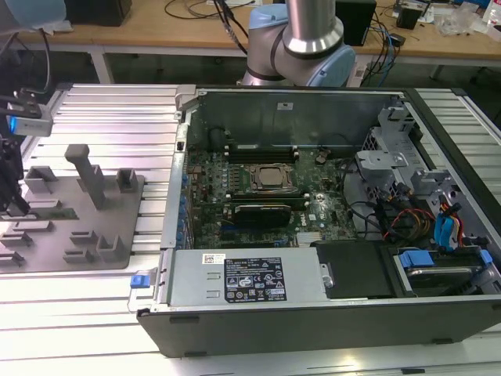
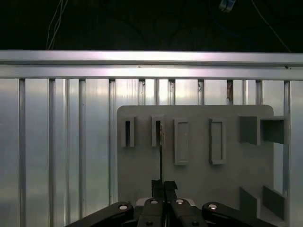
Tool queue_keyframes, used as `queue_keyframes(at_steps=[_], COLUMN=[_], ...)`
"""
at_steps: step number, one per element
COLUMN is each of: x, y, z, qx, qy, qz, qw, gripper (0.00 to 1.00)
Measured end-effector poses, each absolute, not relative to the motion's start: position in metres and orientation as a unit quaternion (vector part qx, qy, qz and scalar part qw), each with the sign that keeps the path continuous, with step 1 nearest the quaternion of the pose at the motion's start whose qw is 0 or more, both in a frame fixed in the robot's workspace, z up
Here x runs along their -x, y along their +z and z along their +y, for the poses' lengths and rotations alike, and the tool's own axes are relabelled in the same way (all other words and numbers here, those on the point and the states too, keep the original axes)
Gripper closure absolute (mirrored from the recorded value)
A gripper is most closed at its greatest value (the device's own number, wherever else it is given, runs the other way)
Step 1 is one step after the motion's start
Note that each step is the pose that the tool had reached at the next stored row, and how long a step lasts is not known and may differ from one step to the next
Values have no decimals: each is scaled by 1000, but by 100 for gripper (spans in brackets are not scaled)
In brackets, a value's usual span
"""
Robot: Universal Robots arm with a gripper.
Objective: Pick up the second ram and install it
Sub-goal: 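Pick up the second ram and move it above second insertion slot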
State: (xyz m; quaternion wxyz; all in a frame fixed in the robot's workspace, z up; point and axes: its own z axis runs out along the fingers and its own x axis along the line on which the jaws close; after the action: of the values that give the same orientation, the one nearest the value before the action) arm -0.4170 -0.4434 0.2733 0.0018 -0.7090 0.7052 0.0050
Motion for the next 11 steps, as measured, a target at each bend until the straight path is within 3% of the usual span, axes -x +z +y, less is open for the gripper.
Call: queue_keyframes(at_steps=[11], x=[417], y=[285], z=[-443], qx=[709], qy=[5], qz=[705], qw=[2], gripper=[91])
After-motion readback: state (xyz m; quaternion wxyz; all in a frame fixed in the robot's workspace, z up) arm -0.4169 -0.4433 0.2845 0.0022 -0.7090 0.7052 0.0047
